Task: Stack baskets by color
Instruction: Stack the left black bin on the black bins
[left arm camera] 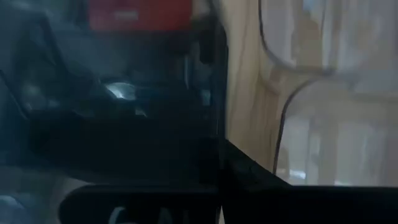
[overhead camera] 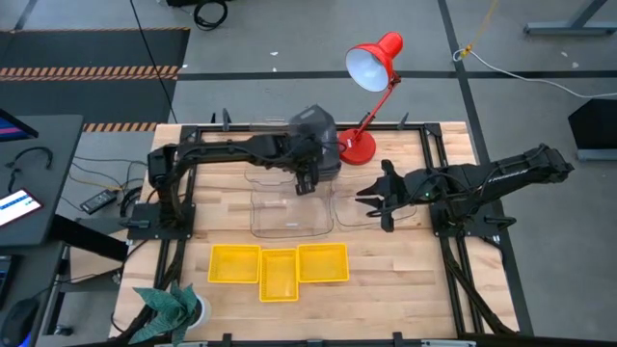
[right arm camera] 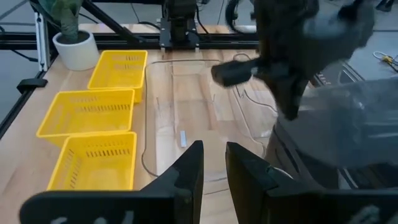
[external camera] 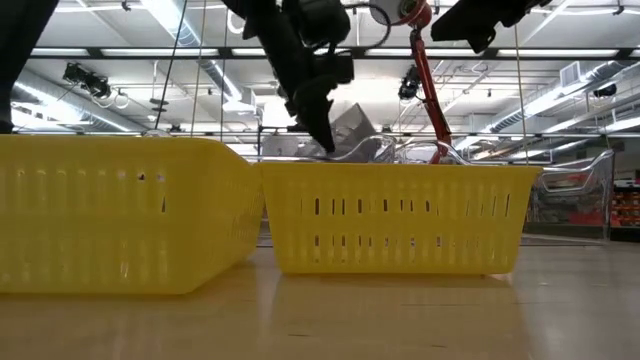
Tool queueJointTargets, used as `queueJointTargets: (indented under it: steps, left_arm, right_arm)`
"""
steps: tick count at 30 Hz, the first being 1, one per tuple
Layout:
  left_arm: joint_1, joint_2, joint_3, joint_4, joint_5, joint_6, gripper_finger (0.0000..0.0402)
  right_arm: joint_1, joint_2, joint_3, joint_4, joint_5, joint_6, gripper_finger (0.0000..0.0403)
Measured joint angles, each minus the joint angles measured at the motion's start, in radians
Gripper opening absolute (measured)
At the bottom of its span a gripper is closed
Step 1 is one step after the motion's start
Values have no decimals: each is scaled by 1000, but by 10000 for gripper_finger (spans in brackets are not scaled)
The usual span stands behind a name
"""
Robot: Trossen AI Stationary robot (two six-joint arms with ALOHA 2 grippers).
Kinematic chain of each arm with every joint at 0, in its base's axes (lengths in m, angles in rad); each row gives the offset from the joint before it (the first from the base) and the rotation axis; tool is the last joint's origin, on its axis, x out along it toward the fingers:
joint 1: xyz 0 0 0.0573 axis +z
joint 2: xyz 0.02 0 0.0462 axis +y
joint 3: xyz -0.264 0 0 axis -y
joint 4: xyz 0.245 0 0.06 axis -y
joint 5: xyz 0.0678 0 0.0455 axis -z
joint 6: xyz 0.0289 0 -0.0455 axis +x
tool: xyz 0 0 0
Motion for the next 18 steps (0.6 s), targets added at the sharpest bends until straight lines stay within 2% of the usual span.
queueJointTargets:
  steps: [9, 18]
  left_arm:
    - [-1, 24, 20, -110, 1, 18, 1]
    - [-13, 24, 75, -176, 7, 42, 23]
  right_arm:
    - [1, 0, 0, 2, 0, 0, 73]
    - [1, 0, 0, 3, 0, 0, 73]
